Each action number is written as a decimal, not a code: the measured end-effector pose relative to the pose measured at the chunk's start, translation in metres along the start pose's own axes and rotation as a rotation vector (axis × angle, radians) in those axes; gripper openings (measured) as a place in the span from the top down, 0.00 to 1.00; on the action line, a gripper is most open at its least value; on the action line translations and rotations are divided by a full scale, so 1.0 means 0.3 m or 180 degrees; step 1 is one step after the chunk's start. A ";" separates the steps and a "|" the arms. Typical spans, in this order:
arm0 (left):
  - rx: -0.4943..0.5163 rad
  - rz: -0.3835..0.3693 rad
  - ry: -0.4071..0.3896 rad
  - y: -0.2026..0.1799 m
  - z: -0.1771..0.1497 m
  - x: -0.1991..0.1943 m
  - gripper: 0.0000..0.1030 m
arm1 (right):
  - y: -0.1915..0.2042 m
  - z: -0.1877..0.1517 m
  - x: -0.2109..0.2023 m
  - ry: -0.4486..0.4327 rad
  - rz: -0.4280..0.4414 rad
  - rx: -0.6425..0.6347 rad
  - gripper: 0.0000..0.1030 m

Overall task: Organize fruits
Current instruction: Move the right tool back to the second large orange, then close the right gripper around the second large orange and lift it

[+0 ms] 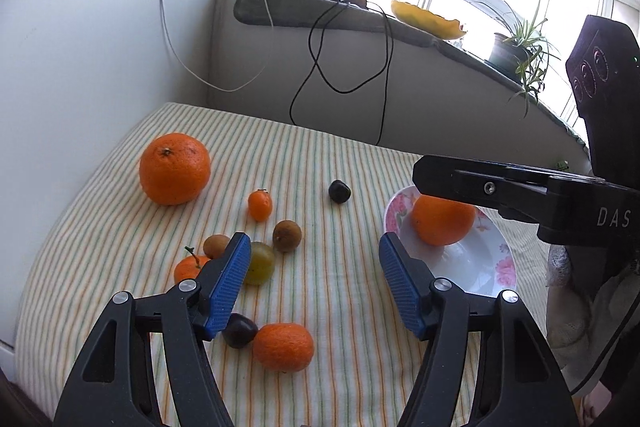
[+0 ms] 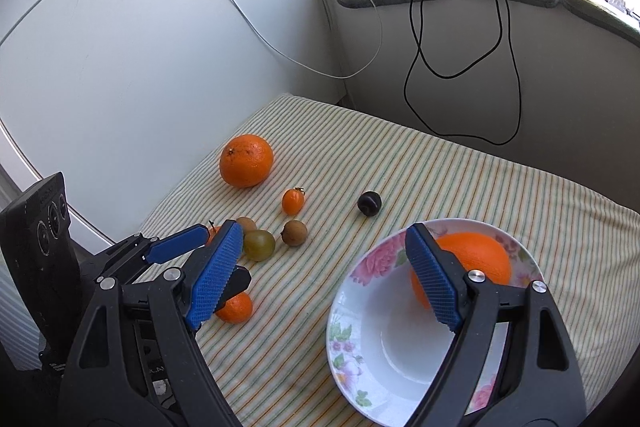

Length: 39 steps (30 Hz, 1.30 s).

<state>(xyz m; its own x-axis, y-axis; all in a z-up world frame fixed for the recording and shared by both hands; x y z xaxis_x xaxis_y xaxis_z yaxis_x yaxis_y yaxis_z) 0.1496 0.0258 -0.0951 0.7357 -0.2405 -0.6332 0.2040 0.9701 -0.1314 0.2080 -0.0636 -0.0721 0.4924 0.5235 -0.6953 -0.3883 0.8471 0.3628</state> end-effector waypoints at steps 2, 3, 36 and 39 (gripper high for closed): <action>-0.0022 0.0025 0.0000 0.023 0.000 0.001 0.34 | 0.016 0.001 0.014 0.0026 0.0032 0.0008 0.17; -0.0040 0.0042 -0.0001 0.037 0.001 0.001 0.30 | 0.024 0.004 0.022 0.0038 0.0048 0.0009 0.17; -0.0525 -0.0025 0.0219 0.437 0.014 0.164 0.22 | 0.259 0.104 0.421 0.0719 0.0589 0.0341 0.07; -0.0582 -0.0058 0.0236 0.455 0.020 0.190 0.22 | 0.265 0.111 0.468 0.0788 0.0607 0.0394 0.07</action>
<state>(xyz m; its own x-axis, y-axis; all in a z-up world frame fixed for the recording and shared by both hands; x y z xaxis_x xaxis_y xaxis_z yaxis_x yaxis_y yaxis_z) 0.2233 0.1442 -0.1446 0.6820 -0.2615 -0.6830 0.0910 0.9570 -0.2755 0.2721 0.0804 -0.1202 0.2100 0.6484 -0.7318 -0.3502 0.7487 0.5629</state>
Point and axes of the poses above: each gripper's, at about its wrist camera, not at the fingertips, and x roughly the way its jaws point, y to its left, z to its top, the point moved 10 cm from there along x, roughly the way its jaws point, and after that the axes turned 8 degrees about x, right-handed, at the moved point
